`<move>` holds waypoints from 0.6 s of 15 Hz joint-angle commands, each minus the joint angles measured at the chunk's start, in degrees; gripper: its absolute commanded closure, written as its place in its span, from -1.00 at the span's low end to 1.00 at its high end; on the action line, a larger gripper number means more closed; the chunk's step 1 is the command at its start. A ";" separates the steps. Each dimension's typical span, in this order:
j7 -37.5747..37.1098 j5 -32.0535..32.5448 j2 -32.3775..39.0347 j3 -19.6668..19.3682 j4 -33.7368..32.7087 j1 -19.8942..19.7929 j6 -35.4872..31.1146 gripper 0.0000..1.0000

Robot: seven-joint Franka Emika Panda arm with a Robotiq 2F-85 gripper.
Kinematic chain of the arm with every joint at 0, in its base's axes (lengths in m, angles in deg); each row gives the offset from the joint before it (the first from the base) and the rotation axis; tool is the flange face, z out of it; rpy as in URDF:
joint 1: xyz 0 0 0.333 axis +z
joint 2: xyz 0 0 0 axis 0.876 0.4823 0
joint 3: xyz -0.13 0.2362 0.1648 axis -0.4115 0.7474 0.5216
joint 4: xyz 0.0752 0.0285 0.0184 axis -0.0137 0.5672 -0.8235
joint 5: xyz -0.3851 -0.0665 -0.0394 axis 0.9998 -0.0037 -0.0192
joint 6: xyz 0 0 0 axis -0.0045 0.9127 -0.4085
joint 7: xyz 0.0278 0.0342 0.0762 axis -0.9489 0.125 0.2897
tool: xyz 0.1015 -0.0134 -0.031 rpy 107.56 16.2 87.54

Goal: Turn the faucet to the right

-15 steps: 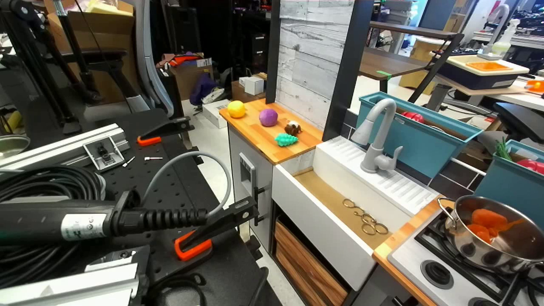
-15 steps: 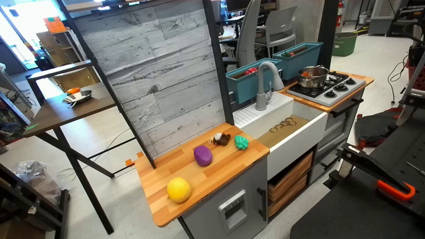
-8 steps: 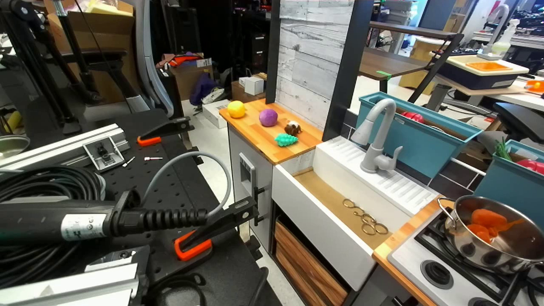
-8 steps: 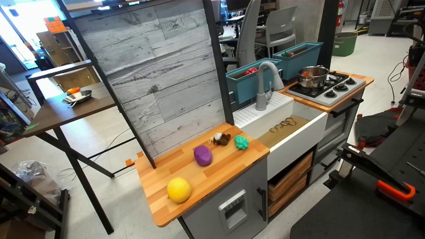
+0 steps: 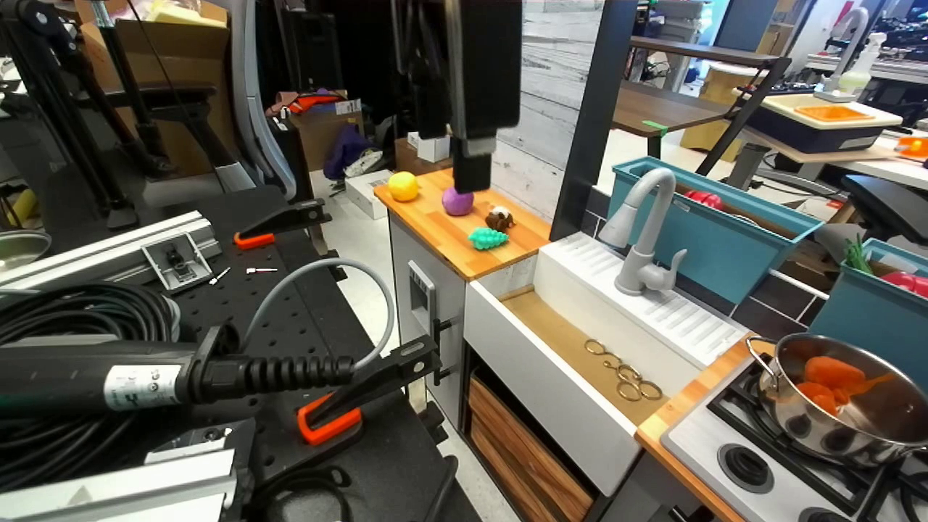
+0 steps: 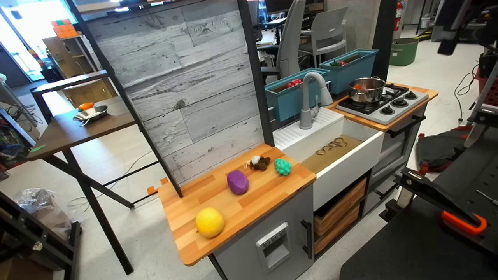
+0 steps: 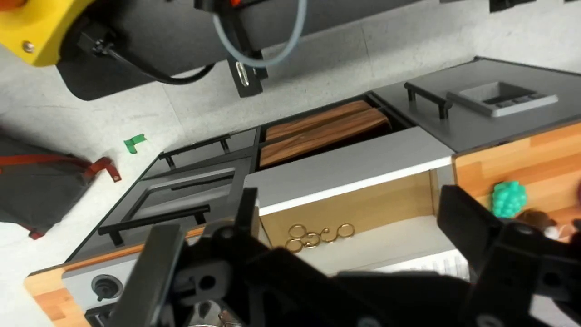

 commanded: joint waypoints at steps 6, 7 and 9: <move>-18.43 1.72 33.75 -3.29 -18.26 5.45 -27.52 -1.00; -19.21 -0.82 37.48 -4.34 -21.22 7.00 -29.37 -1.00; -18.90 -5.77 44.91 -3.63 -27.65 7.64 -33.11 -1.00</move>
